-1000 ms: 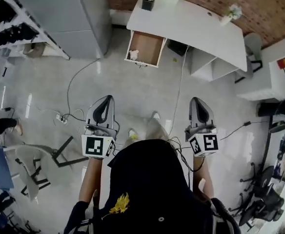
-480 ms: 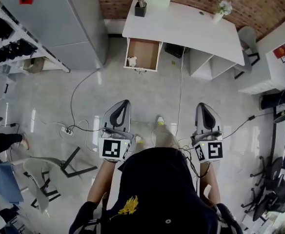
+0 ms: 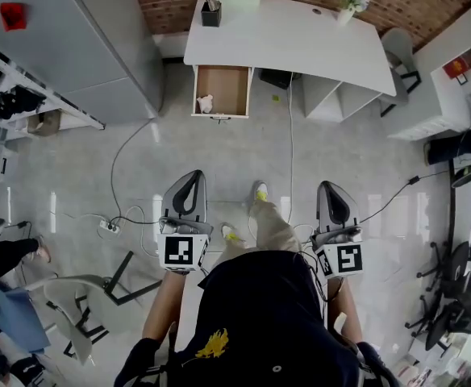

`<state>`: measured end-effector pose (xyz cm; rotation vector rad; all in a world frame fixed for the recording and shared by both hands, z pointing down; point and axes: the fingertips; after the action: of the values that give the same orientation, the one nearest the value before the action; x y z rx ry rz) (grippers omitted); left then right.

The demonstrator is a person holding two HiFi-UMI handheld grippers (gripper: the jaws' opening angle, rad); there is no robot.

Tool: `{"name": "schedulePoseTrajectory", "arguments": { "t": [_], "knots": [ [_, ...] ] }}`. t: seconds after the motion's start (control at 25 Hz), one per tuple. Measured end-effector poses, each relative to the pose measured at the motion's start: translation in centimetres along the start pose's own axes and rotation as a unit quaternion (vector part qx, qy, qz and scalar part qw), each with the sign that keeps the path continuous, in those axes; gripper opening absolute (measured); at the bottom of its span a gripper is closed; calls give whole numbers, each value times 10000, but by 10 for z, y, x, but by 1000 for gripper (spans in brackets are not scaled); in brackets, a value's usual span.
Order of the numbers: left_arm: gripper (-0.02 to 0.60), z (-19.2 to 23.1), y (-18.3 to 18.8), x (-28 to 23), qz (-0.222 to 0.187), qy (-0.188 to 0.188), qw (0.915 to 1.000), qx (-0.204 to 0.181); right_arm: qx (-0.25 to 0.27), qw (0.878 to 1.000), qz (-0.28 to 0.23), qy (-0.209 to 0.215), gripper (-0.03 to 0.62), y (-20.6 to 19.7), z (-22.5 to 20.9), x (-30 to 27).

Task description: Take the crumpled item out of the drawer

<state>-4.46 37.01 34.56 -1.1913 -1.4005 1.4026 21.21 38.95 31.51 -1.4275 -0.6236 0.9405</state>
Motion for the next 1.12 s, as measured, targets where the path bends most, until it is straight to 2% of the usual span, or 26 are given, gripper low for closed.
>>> {"name": "schedulePoseTrajectory", "arguments": {
  "t": [0.16, 0.36, 0.68, 0.8, 0.84, 0.88, 0.96, 1.12],
  "knots": [
    [17, 1, -7, -29, 142, 56, 9999, -39, -178, 9998, 92, 62, 26, -12, -25, -26],
    [17, 13, -7, -80, 309, 329, 9989, -153, -392, 9987, 9, 316, 26, -18, -67, -96],
    [17, 26, 15, -210, 377, 764, 9947, -573, -676, 9952, -345, 614, 26, -8, -165, -224],
    [19, 29, 21, -254, 471, 878, 9937, -510, -694, 9943, -402, 706, 26, -2, -204, -255],
    [170, 30, 20, -267, 534, 887, 9937, -428, -700, 9940, -412, 727, 26, -1, -216, -264],
    [348, 31, 17, -277, 607, 899, 9935, -339, -716, 9938, -411, 746, 26, -1, -226, -273],
    [354, 37, 10, -288, 764, 1000, 9918, -237, -763, 9933, -374, 787, 26, -4, -237, -288],
    [354, 51, -9, -306, 1072, 1132, 9872, -340, -822, 9922, -268, 898, 26, -9, -243, -320]
  ]
}}
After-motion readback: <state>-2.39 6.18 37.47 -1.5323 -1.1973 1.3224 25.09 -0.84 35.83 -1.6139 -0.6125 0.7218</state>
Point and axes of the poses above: the fingertips, and each gripper's own axes: x backward along the fingers, z to its left, y out of its top, and after that the axes turned 9 degrees about y, right-handed
